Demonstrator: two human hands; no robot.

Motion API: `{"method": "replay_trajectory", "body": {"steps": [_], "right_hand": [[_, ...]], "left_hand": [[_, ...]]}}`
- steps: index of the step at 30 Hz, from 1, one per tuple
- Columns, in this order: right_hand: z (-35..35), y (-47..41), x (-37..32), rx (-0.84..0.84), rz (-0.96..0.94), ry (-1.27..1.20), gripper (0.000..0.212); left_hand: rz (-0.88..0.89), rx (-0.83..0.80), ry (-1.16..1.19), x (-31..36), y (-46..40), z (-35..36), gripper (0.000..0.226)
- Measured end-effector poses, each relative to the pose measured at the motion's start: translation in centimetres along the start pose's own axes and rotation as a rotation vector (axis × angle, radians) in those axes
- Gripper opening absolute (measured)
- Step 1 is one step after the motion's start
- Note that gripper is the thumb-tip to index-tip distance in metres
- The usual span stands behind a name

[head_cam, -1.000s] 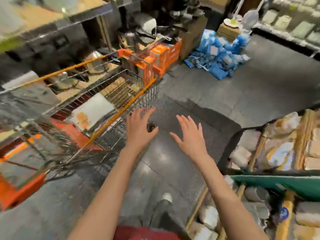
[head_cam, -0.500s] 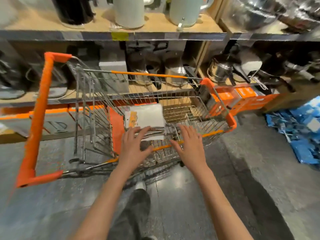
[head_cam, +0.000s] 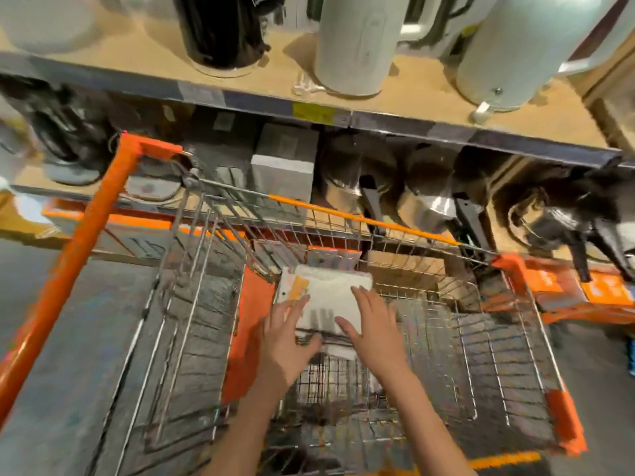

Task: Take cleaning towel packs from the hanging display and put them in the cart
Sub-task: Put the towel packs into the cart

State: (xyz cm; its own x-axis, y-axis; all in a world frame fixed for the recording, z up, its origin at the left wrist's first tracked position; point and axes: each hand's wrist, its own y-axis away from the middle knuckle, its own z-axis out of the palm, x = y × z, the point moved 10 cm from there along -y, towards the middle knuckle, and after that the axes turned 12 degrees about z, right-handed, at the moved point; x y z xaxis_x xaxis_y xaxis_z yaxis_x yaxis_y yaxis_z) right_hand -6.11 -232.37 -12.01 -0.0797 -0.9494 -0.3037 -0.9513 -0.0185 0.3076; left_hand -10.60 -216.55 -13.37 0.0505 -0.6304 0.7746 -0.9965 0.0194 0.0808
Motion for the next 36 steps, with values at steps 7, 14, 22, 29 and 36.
{"method": "replay_trajectory", "body": {"steps": [7, 14, 22, 29, 36], "right_hand": [[5.5, -10.6, 0.2, -0.168, -0.115, 0.03, 0.065], [13.0, -18.3, -0.7, -0.319, -0.269, 0.085, 0.066], [19.1, -22.9, -1.8, -0.386, -0.354, 0.187, 0.078], [22.6, -23.6, -0.5, -0.408, -0.261, 0.191, 0.111], [24.0, -23.5, -1.4, -0.469, -0.327, 0.168, 0.134]], "left_hand": [[-0.263, 0.203, 0.257, -6.2, -3.4, 5.1, 0.062], [-0.683, 0.596, 0.634, -13.1, -3.4, 13.1, 0.059], [-0.887, 0.815, 0.49, -20.2, -3.8, 16.3, 0.082], [-0.935, 0.958, 0.59, -23.9, -2.1, 20.3, 0.103], [-0.919, 1.067, 0.831, -23.4, -3.2, 19.8, 0.109]]}}
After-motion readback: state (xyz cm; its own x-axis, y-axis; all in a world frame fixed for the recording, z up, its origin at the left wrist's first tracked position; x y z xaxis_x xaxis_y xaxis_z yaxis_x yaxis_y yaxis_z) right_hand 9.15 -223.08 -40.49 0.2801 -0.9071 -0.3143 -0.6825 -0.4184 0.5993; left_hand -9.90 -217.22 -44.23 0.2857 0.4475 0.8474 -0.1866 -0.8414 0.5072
